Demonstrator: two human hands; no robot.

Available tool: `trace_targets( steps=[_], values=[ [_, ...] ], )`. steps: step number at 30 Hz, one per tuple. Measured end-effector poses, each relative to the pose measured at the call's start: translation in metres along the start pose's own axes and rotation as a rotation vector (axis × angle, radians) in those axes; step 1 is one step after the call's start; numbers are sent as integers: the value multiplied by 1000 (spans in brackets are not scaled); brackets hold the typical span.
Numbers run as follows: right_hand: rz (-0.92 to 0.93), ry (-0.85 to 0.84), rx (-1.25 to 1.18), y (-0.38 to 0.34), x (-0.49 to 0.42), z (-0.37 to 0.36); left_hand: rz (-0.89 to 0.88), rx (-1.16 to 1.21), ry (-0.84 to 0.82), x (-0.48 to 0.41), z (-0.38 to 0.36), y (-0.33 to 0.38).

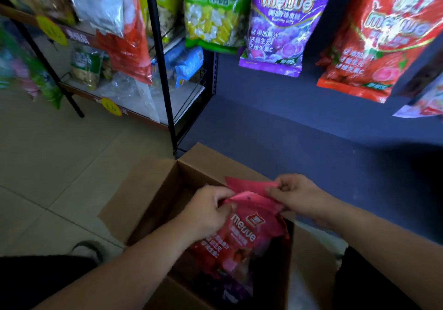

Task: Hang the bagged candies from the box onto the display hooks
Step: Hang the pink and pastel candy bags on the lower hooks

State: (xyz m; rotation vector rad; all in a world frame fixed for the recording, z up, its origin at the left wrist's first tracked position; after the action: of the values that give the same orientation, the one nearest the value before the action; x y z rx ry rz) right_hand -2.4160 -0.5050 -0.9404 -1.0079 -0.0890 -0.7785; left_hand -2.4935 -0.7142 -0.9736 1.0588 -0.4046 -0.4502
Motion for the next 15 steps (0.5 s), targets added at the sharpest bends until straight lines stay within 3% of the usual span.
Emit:
trace_targets(
  steps=[7,15],
  values=[
    [-5,11,-274,-27,24,52,-13,30,20,-9,29,56],
    [64,226,-202,-58,14,91,-127,-29,81,-34,25,98]
  ],
)
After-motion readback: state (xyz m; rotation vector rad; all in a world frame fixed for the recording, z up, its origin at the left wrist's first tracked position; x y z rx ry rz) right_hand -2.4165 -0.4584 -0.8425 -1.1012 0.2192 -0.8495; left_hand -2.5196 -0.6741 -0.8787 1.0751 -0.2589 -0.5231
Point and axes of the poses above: each hand's wrist, its own x-axis away from the middle knuckle, its own z-axis out of the back of the hand, y = z × x, the point moved 3 cm from there along -x, towards the middle knuckle, and after that the axes turned 15 degrees about y, right-handed, at the moved point
